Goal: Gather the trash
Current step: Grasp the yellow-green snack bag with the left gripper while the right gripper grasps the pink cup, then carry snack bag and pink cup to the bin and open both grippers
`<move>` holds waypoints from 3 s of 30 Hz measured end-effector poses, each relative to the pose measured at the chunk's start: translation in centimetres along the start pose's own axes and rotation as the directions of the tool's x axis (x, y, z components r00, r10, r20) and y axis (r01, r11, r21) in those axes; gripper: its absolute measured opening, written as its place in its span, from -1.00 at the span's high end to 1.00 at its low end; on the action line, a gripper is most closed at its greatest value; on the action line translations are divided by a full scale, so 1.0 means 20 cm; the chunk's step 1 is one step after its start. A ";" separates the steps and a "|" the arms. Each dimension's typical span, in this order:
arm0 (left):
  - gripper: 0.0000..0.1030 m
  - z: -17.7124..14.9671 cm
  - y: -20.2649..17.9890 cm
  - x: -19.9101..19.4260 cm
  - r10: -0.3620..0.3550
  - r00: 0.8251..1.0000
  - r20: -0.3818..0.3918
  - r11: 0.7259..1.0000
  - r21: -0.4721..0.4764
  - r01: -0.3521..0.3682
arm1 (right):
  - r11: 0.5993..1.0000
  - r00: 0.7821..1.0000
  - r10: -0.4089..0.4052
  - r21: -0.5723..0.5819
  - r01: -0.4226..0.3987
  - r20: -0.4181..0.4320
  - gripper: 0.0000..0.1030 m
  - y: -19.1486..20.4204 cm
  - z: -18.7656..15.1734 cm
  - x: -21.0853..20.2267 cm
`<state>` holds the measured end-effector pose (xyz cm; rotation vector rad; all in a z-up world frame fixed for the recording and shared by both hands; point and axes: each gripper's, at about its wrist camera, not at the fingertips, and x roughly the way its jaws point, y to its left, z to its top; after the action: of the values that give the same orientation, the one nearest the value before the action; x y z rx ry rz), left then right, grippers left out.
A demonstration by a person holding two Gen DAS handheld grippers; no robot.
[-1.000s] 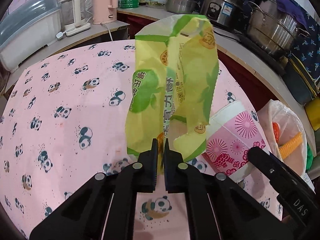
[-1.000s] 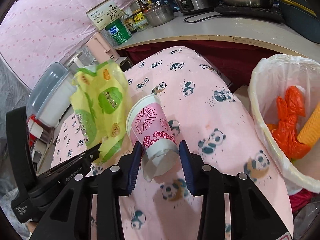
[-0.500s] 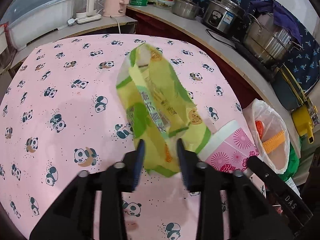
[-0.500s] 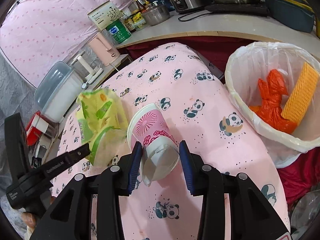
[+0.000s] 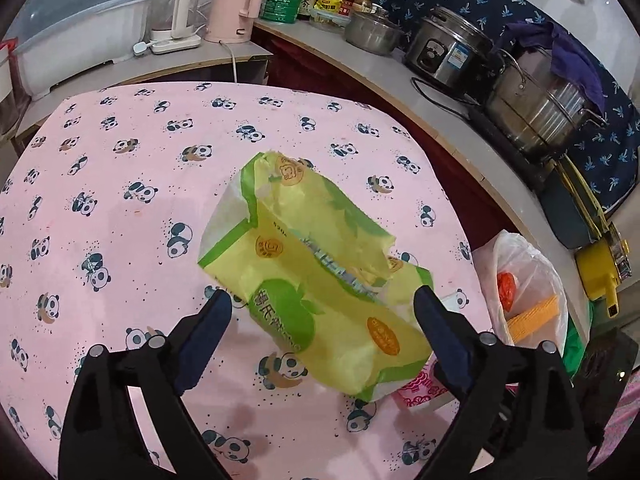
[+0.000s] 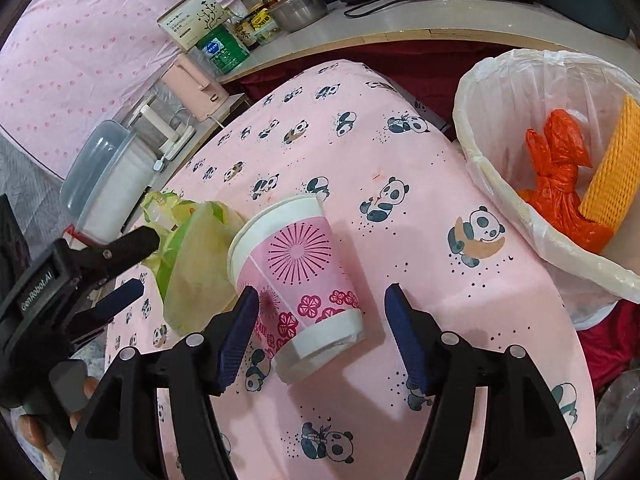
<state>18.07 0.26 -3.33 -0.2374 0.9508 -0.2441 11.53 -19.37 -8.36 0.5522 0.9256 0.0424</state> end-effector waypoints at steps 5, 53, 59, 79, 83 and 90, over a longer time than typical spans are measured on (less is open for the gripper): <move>-0.73 0.03 -0.04 0.03 -0.020 1.000 -0.001 1.000 -0.011 0.020 | 1.000 1.000 0.009 -0.009 -0.009 -0.006 -0.23 0.00 0.00 0.03; 0.93 -0.13 -0.99 -0.09 -0.191 0.981 -0.039 0.909 0.369 0.192 | 0.977 0.907 -0.186 0.167 0.130 0.378 0.18 -0.53 0.14 -0.78; 0.92 -0.20 -1.17 0.00 -0.219 0.972 -0.089 0.875 0.424 0.236 | 0.960 0.883 -0.242 0.231 0.158 0.401 0.18 -0.69 0.15 -0.85; 0.32 -0.28 -1.35 0.24 -0.236 0.961 -0.144 0.845 0.459 0.276 | 0.932 0.879 -0.303 0.307 0.193 0.369 0.12 -0.93 0.20 -0.77; -0.23 -0.24 -1.29 0.22 -0.222 0.971 -0.086 0.874 0.423 0.237 | 0.937 0.889 -0.288 0.295 0.185 0.357 0.11 -0.92 0.22 -0.72; -0.28 -0.18 -1.18 0.18 -0.209 0.977 -0.045 0.903 0.375 0.210 | 0.945 0.888 -0.273 0.275 0.176 0.371 0.05 -0.85 0.23 -0.73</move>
<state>14.77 -23.47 -0.81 0.0186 0.8625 -0.6203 2.77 -39.82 -3.23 0.6383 0.5830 -0.3874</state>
